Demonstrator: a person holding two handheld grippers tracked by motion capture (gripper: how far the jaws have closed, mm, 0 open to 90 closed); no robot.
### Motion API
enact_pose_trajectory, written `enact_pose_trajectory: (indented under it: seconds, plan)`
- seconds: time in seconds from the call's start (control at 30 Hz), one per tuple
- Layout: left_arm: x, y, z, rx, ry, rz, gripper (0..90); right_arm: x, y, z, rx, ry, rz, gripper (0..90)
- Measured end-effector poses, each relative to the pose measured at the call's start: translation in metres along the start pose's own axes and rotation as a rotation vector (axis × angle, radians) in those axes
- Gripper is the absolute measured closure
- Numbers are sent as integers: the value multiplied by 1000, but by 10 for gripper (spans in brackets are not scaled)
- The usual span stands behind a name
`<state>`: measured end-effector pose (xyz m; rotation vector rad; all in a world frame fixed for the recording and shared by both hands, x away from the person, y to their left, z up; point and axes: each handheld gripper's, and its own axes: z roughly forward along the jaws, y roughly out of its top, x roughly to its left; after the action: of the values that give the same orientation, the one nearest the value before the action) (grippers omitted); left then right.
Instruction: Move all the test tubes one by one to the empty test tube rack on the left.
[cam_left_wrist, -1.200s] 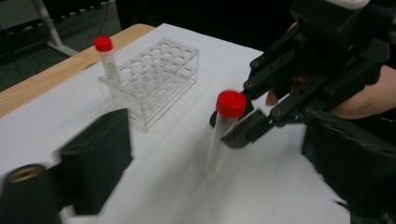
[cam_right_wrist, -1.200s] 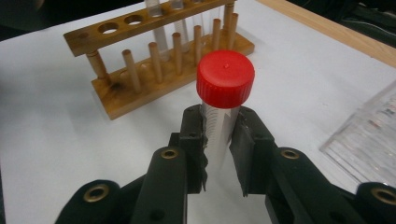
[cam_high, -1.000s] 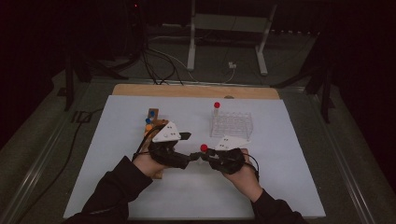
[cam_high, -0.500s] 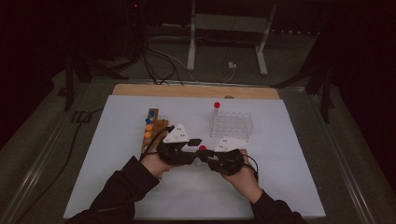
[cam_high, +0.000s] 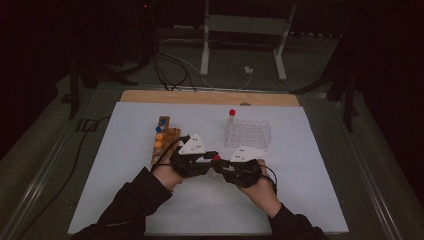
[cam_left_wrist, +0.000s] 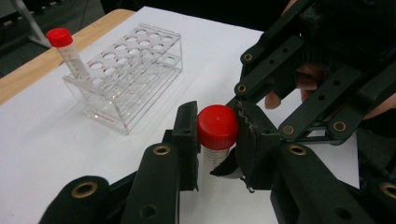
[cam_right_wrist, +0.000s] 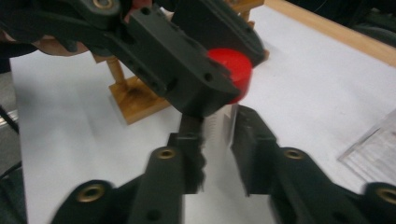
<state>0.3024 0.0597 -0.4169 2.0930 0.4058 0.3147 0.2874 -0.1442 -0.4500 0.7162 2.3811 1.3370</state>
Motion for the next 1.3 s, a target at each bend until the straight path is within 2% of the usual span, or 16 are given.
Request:
enact_pose_trajectory:
  seconds: [0.07,0.1,0.2,0.3,0.43,0.57,0.6,0.67,0.7,0.77,0.8,0.83,0.87,1.0,1.13,1.3]
  plan:
    - [2,1,-5,4,14,2,720,-2,1,-3,-24,-10,12,620]
    - [2,1,-5,4,14,2,719,-2,1,-3,-24,-10,12,620]
    - [5,1,-12,0,32,-2,720,-5,2,-9,-57,-32,25,517]
    - [9,0,-20,-9,50,-10,719,-8,2,-13,-78,-41,42,455]
    - [16,-1,-37,-21,88,-18,720,-13,2,-16,-98,-61,63,361]
    - [20,-1,-49,-31,111,-21,720,-15,3,-17,-106,-78,65,296]
    - [21,-2,-53,-32,120,-22,720,-16,3,-18,-106,-81,75,238]
    - [23,-3,-62,-34,139,-27,720,-16,3,-18,-110,-87,78,209]
    - [24,-4,-66,-34,149,-28,720,-17,3,-17,-110,-92,90,142]
    - [26,-5,-73,-30,166,-30,720,-17,3,-17,-110,-96,94,122]
    - [27,-6,-77,-30,177,-32,719,-17,3,-16,-108,-98,102,64]
    - [28,-7,-82,-29,190,-32,719,-17,3,-16,-108,-98,102,64]
    - [29,-9,-86,-28,196,-36,720,-18,3,-16,-104,-93,107,21]
    - [34,-14,-103,-35,238,-52,720,-19,3,-17,-104,-67,112,13]
    - [39,-19,-116,-41,280,-60,719,-20,3,-18,-116,-83,108,13]
    - [45,-26,-128,-54,310,-88,719,-22,2,-19,-120,-86,108,0]
